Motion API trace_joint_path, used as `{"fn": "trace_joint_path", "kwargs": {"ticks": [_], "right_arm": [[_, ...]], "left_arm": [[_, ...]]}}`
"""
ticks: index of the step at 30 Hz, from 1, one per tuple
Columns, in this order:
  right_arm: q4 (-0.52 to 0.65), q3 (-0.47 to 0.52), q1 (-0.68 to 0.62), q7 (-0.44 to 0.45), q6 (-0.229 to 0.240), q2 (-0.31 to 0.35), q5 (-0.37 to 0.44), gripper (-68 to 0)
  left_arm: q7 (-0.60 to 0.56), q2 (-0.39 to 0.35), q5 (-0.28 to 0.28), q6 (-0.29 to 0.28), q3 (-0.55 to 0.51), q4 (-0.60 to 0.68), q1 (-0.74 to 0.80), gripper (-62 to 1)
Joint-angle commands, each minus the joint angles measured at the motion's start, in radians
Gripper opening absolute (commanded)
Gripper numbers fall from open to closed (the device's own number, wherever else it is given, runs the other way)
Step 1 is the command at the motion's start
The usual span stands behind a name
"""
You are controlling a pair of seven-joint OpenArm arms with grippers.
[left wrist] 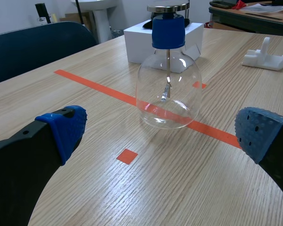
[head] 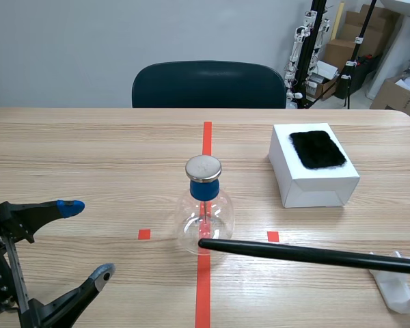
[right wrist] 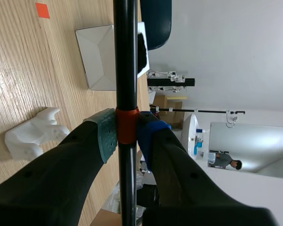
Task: Do the electroscope experiment. put the rod down on the box
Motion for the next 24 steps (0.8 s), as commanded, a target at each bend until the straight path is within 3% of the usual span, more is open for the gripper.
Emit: {"fn": "trace_joint_path", "kwargs": {"ticks": [1,24], "right_arm": [[0.008,0.010,-0.002,0.007,-0.011,0.005,0.014,-67.1],[0.008,0.010,-0.003,0.007,0.016,0.005,0.014,-67.1]], "left_arm": [[-0.014,-0.006,-0.011,0.002,-0.006,0.011,-0.003,1.4],[-0.014,-0.006,-0.011,0.002,-0.006,0.011,-0.003,1.4]]}}
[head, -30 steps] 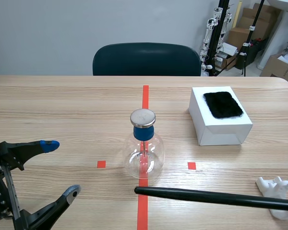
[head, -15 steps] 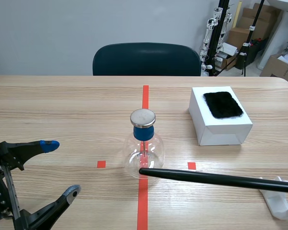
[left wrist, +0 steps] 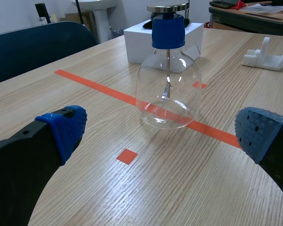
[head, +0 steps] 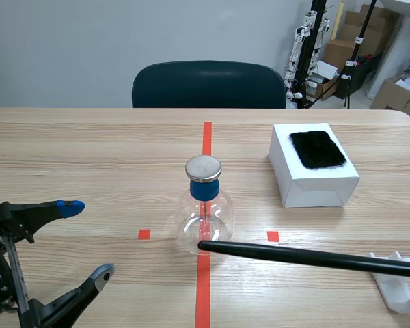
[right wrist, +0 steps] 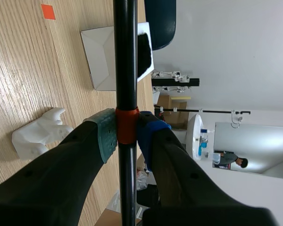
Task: Do the electroscope experiment. put the rod down on the box
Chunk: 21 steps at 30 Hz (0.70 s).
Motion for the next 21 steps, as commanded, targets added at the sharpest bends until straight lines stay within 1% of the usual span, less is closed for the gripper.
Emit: {"fn": "trace_joint_path", "kwargs": {"ticks": [1,5,10,12,13,16,18,19,20,21], "right_arm": [[0.008,0.010,-0.002,0.006,-0.007,0.005,0.015,-67.1],[0.008,0.010,-0.002,-0.017,-0.007,0.005,0.014,-67.1],[0.008,0.010,-0.002,-0.016,-0.003,0.005,0.014,-67.1],[0.008,0.010,-0.003,-0.016,0.020,0.005,0.014,-67.1],[0.008,0.010,-0.002,-0.016,0.023,0.005,0.014,-67.1],[0.008,0.010,-0.002,0.012,0.023,0.008,0.015,-67.1],[0.008,0.010,-0.003,0.021,0.029,0.027,0.014,-67.1],[0.008,0.010,-0.003,0.023,0.038,0.047,0.014,-67.1],[0.009,0.010,-0.002,0.023,0.051,0.068,0.014,-67.1],[0.009,0.009,-0.002,0.022,0.075,0.092,0.014,-67.1]], "left_arm": [[-0.014,-0.006,-0.011,0.002,-0.006,0.011,-0.003,1.4],[-0.014,-0.006,-0.011,0.002,-0.006,0.011,-0.003,1.4],[-0.014,-0.006,-0.011,0.002,-0.006,0.011,-0.003,1.4],[-0.014,-0.006,-0.011,0.002,-0.006,0.011,-0.003,1.4],[-0.014,-0.006,-0.011,0.002,-0.006,0.011,-0.003,1.4],[-0.014,-0.006,-0.011,0.002,-0.006,0.011,-0.003,1.4],[-0.014,-0.006,-0.011,0.002,-0.006,0.011,-0.003,1.4],[-0.014,-0.006,-0.011,0.002,-0.006,0.011,-0.003,1.4],[-0.014,-0.006,-0.011,0.002,-0.006,0.011,-0.003,1.4],[-0.014,-0.006,-0.011,0.002,-0.006,0.011,-0.003,1.4]]}}
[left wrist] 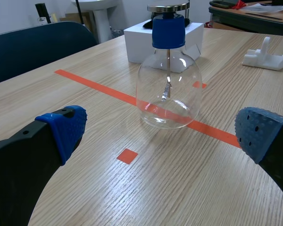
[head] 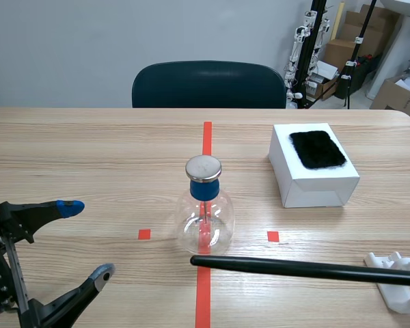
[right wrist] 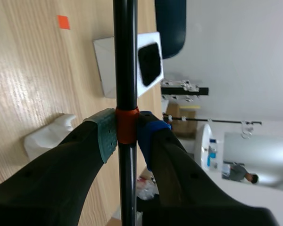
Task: Do the electroscope experiment. put the rod down on the box
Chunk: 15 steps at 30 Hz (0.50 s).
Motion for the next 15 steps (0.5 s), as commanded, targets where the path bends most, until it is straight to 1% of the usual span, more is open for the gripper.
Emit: {"fn": "trace_joint_path", "kwargs": {"ticks": [1,4,7,10,15], "right_arm": [[0.009,0.007,-0.002,-0.002,0.024,0.061,0.014,-67.1],[0.009,0.007,0.004,-0.045,0.092,0.133,0.014,-67.1],[0.011,0.007,0.030,-0.092,0.154,0.187,0.016,-67.1],[0.016,0.007,0.079,-0.149,0.255,0.229,0.016,-67.1],[0.017,0.007,0.182,-0.227,0.469,0.283,0.028,-67.1]], "left_arm": [[-0.014,-0.006,-0.011,0.002,-0.006,0.011,-0.003,1.4],[-0.014,-0.006,-0.011,0.002,-0.006,0.011,-0.003,1.4],[-0.014,-0.006,-0.011,0.002,-0.006,0.011,-0.003,1.4],[-0.014,-0.006,-0.011,0.002,-0.006,0.011,-0.003,1.4],[-0.014,-0.006,-0.011,0.002,-0.006,0.011,-0.003,1.4]]}}
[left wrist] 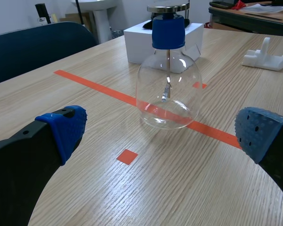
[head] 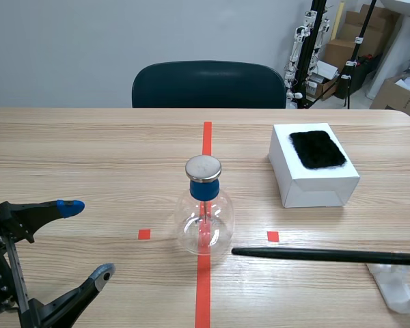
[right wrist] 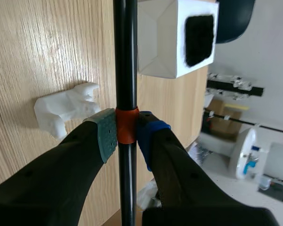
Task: Do the electroscope experiment. put the rod down on the box
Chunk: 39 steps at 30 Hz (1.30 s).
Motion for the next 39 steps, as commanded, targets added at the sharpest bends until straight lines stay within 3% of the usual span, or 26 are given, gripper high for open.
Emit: {"fn": "trace_joint_path", "kwargs": {"ticks": [1,11,17,21,30,35,39], "right_arm": [[0.017,0.007,0.030,-0.012,0.045,0.024,0.024,-67.1],[0.018,0.007,0.156,-0.042,0.413,0.164,0.046,-67.1],[0.018,-0.022,0.214,-0.049,0.413,0.248,0.066,-67.1],[0.013,-0.080,0.217,-0.092,0.413,0.320,0.124,-67.1],[-0.014,-0.217,0.250,-0.355,0.413,0.512,0.469,-67.1],[-0.014,-0.271,0.250,-0.444,0.413,0.600,0.551,-67.1],[-0.036,-0.280,0.267,-0.473,0.413,0.599,0.550,-67.1]], "left_arm": [[-0.014,-0.006,-0.011,0.002,-0.006,0.011,-0.003,1.4],[-0.014,-0.006,-0.011,0.002,-0.006,0.011,-0.003,1.4],[-0.014,-0.006,-0.011,0.002,-0.006,0.011,-0.003,1.4],[-0.014,-0.006,-0.011,0.002,-0.006,0.011,-0.003,1.4],[-0.014,-0.006,-0.011,0.002,-0.006,0.011,-0.003,1.4],[-0.014,-0.006,-0.011,0.002,-0.006,0.011,-0.003,1.4],[-0.014,-0.006,-0.011,0.002,-0.006,0.011,-0.003,1.4]]}}
